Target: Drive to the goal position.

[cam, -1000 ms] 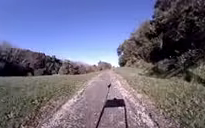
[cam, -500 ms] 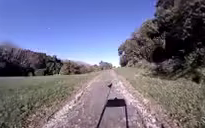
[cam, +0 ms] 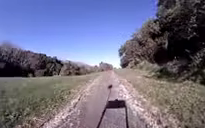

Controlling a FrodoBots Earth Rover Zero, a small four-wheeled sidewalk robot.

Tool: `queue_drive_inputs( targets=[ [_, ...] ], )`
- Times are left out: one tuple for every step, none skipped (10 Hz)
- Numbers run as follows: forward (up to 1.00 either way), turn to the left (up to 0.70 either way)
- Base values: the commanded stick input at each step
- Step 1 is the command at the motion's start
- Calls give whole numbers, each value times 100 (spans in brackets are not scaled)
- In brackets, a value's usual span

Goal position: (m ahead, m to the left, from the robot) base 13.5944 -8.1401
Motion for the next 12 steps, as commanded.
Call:
queue_drive_inputs(
  targets=[
    [50,0],
    [50,0],
    [50,0],
    [50,0],
    [50,0],
    [50,0],
    [50,0],
    [50,0],
    [50,0],
    [50,0],
    [50,0],
    [50,0]
  ],
)
